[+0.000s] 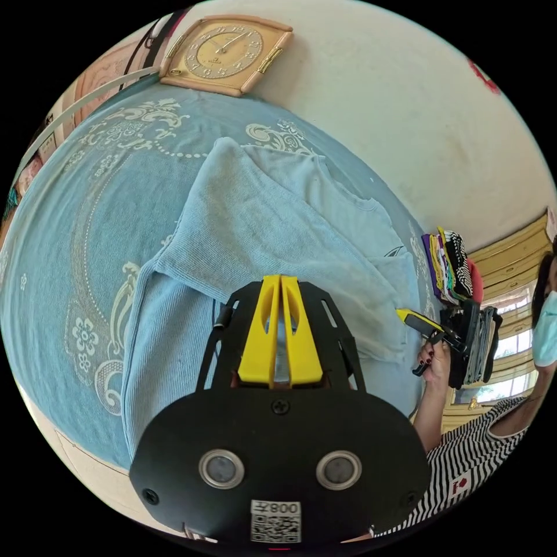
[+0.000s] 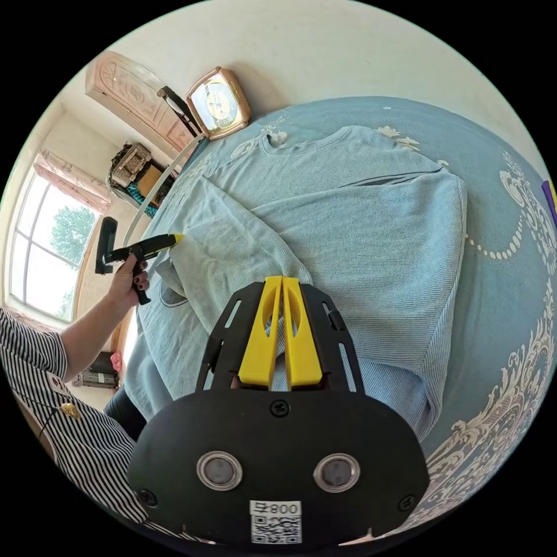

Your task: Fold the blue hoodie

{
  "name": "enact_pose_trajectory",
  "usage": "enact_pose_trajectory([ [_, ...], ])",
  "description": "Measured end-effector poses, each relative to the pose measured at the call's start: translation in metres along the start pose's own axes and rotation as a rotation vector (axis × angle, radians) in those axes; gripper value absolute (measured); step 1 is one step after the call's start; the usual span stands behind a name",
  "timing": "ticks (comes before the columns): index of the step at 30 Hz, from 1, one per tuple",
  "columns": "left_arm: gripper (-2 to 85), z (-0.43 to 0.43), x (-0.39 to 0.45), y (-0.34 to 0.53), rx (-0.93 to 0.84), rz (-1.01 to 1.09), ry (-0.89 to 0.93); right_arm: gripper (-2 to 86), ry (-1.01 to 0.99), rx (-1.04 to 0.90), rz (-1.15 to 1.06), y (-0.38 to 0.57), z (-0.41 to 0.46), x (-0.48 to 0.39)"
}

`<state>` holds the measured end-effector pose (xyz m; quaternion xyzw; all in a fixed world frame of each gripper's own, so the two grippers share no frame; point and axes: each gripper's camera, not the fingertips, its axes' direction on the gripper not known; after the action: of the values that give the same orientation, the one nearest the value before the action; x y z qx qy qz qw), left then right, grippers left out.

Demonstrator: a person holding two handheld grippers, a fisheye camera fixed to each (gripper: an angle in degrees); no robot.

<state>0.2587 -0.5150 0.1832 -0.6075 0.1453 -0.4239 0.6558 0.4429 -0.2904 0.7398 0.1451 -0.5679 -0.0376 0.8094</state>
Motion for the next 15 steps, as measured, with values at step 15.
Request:
enact_pose_trajectory([
  [15, 0.2, -0.086, -0.122, 0.133, 0.099, -0.164, 0.295, 0.0, -0.313, 0.26, 0.315, 0.083, -0.058, 0.098],
])
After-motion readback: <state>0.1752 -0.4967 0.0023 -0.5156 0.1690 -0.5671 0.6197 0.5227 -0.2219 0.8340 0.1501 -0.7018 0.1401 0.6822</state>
